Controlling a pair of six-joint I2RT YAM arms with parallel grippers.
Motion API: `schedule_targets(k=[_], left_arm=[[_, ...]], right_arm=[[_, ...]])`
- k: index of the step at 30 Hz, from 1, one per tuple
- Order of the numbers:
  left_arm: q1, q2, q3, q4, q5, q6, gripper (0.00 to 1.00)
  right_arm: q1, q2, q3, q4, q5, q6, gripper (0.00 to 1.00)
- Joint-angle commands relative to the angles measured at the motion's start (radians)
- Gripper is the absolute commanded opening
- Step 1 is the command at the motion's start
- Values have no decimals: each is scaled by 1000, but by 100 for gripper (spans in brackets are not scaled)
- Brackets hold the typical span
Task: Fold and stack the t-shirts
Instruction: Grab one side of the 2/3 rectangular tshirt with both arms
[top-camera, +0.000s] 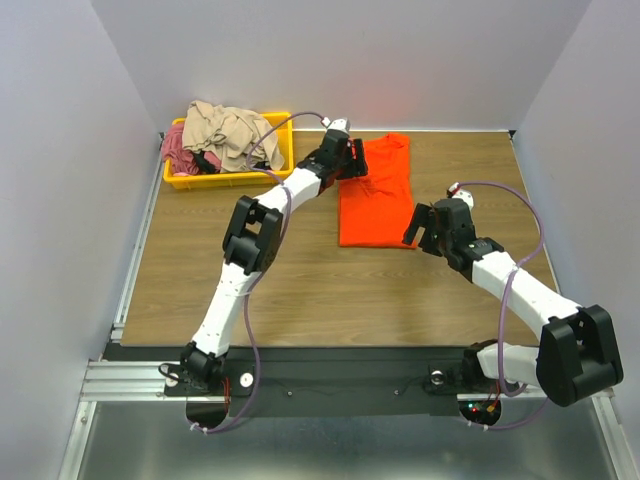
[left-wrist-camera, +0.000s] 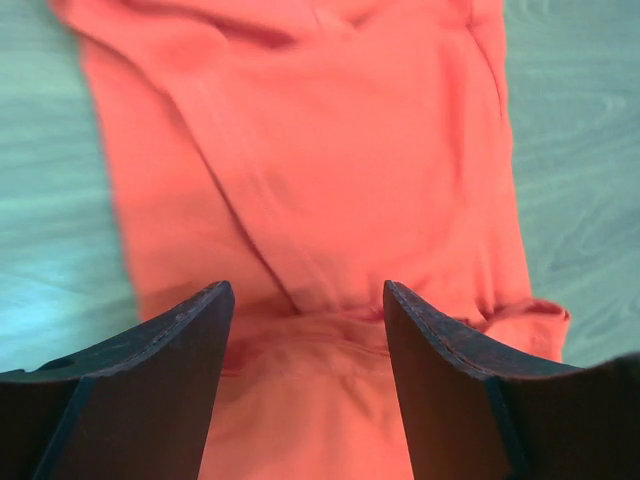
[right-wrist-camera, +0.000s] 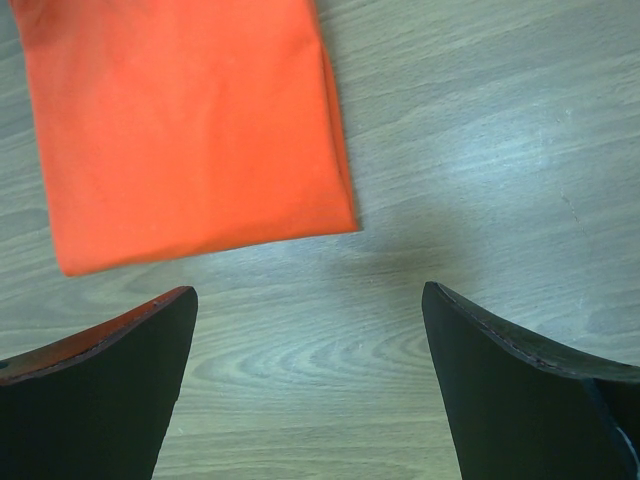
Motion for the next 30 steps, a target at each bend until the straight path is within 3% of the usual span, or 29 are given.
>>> schedule_targets(k=[1,3,5,6,11,15,20,25,30], left_arm=[[-6,-176,-35,-20,-7,41,84],[-11,-305,-169,-3,-6,50,98],[-20,-402,-300,18,16,45,99],[-23,-504,-452,63,26,39,99],[-43,-797,-925,215,30,-70,99],[-77,-888,-1105,247,19,-117,99],[-101,-869,-1173,253,22,-147,99],[-103,-786,-1149,258,33,-157,81],[-107,-694,-1093,255,26,-143,70]], right_arm=[[-3,-33,-9,11,-4,5,100],[-3,-32,-9,11,-10,12,100],[-3,-18,-8,11,-18,17,100],[-3,-12,-8,11,-21,18,100],[-2,68,21,11,-10,32,100],[-7,143,46,12,22,74,100],[-25,243,95,11,21,89,100],[-42,326,130,14,1,87,99],[-63,378,143,15,-9,86,97]])
